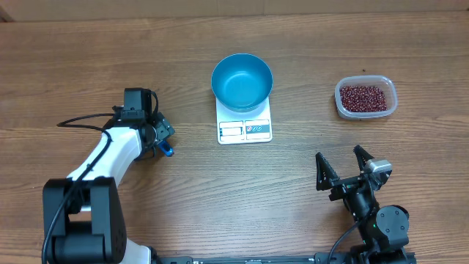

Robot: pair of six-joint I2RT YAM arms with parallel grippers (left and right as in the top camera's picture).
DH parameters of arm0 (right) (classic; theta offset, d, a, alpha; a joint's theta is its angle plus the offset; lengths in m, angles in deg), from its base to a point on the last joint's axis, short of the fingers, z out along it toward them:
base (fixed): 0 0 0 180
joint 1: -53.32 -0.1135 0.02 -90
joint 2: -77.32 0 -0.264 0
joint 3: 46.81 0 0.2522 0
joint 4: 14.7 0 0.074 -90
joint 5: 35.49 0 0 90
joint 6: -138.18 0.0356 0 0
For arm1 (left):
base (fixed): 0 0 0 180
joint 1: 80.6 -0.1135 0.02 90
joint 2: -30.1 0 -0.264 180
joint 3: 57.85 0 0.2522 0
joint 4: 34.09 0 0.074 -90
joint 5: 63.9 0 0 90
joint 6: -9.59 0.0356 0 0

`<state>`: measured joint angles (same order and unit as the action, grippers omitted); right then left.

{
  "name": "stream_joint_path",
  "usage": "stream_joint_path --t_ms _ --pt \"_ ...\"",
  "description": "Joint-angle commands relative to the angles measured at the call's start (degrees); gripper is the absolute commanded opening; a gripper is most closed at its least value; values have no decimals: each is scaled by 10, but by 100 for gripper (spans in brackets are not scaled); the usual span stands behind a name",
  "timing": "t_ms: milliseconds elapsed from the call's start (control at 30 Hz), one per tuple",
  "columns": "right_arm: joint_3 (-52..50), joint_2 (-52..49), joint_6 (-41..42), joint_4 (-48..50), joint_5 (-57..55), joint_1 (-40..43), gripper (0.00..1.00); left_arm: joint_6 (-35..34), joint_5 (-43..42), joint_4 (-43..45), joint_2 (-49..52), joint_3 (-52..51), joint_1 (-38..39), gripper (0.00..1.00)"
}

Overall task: Scoop item into bowl and weigh 150g on scale
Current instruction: 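Close the left gripper on the red scoop handle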

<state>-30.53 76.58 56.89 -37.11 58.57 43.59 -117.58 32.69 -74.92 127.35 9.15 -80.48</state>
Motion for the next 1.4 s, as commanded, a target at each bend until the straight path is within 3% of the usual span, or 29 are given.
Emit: stream_joint_path --t_ms 0,500,867,1133,1367 --pt "-3 6 -4 2 -5 2 100 -2 -3 5 14 -7 -2 85" --pt "-3 6 -4 2 -5 2 100 -1 -2 44 26 -7 -2 84" --pt "-3 6 -4 3 -5 2 100 -1 -2 56 45 -7 -2 75" --pt "-3 6 -4 2 -5 2 100 -1 -2 66 61 -7 -2 58" --pt "-3 6 -4 2 -5 2 100 -1 -2 66 74 -7 -2 34"
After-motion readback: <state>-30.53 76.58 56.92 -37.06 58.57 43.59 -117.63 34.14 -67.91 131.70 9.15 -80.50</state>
